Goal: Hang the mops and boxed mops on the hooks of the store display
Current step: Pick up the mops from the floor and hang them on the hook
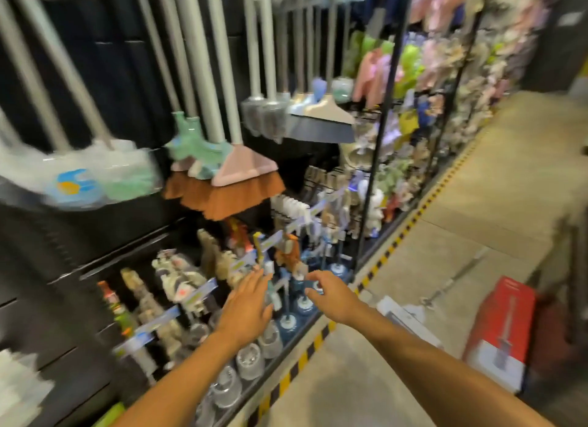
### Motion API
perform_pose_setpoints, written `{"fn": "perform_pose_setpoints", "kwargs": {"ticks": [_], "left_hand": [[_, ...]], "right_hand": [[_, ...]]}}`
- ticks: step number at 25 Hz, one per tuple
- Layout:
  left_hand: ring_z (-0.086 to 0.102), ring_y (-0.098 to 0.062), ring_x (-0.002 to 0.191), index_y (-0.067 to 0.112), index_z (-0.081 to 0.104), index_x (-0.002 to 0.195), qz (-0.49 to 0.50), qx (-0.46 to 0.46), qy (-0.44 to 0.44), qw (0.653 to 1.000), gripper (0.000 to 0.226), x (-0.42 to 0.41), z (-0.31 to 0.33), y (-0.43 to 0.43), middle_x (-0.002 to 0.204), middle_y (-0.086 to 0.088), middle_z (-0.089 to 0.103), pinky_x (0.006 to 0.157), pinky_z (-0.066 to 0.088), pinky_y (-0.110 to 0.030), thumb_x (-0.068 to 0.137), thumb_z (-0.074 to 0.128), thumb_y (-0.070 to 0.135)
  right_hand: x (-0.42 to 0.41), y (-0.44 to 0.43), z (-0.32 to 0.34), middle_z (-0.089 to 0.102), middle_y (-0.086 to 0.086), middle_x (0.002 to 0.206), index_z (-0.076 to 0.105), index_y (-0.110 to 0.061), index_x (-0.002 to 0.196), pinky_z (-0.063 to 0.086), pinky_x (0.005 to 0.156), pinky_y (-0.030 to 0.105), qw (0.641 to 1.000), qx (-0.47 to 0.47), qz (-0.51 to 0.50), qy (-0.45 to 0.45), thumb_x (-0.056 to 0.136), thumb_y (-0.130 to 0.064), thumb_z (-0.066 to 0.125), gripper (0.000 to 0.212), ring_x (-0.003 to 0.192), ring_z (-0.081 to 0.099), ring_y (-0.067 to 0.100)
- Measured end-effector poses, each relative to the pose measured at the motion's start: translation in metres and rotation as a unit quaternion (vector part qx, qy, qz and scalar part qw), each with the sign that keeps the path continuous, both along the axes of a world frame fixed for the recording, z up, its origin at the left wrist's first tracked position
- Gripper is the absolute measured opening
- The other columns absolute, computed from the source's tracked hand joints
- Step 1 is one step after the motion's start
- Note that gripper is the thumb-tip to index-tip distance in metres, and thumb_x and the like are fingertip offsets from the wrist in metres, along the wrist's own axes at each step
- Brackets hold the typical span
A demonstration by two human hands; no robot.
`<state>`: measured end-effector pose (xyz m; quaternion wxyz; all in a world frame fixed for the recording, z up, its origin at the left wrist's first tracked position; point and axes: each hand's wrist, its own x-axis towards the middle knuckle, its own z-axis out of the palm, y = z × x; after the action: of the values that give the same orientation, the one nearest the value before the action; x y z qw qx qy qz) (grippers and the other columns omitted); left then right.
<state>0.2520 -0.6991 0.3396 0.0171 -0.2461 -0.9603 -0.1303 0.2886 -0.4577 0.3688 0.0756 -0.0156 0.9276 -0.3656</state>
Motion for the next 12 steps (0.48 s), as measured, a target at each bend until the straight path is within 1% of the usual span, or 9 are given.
{"fn": "perform_pose_setpoints", "kwargs": {"ticks": [2, 5, 8, 12], "left_hand": [[0.008, -0.023, 0.162, 0.023, 0.012, 0.166, -0.047, 0.002, -0.017, 0.999, 0.073, -0.027, -0.015, 0.058, 0.175, 0.000, 0.010, 0.130, 0.018, -0.044, 0.106, 0.046, 0.046], [0.009, -0.022, 0.162, 0.025, 0.013, 0.166, -0.114, 0.008, -0.052, 0.992, 0.073, -0.070, -0.034, 0.146, 0.174, 0.002, 0.011, 0.130, 0.020, -0.044, 0.105, 0.047, 0.046], [0.012, -0.023, 0.161, 0.028, 0.012, 0.165, -0.168, 0.009, -0.083, 0.982, 0.073, -0.110, -0.048, 0.223, 0.174, 0.001, 0.014, 0.129, 0.022, -0.045, 0.104, 0.049, 0.044], [0.019, -0.023, 0.159, 0.032, 0.012, 0.165, -0.227, -0.006, -0.104, 0.968, 0.072, -0.159, -0.066, 0.311, 0.173, 0.005, 0.015, 0.126, 0.027, -0.043, 0.104, 0.047, 0.047]], "right_hand": [[-0.002, 0.054, -0.009, 0.048, 0.007, 0.148, 0.048, -0.017, 0.147, 0.042, 0.108, 0.035, 0.998, 0.010, -0.068, -0.006, 0.106, -0.036, 0.052, 0.046, 0.133, 0.051, 0.025], [-0.012, 0.135, -0.024, 0.052, 0.008, 0.146, 0.052, -0.016, 0.144, 0.040, 0.108, 0.032, 0.987, 0.027, -0.154, -0.023, 0.103, -0.036, 0.055, 0.045, 0.131, 0.052, 0.024], [-0.026, 0.209, -0.029, 0.053, 0.009, 0.145, 0.052, -0.014, 0.143, 0.040, 0.109, 0.031, 0.974, 0.057, -0.216, -0.038, 0.103, -0.034, 0.055, 0.044, 0.131, 0.054, 0.024], [-0.047, 0.286, -0.037, 0.054, 0.005, 0.140, 0.053, -0.016, 0.141, 0.041, 0.102, 0.028, 0.947, 0.080, -0.307, -0.048, 0.103, -0.032, 0.055, 0.041, 0.126, 0.057, 0.022]]}}
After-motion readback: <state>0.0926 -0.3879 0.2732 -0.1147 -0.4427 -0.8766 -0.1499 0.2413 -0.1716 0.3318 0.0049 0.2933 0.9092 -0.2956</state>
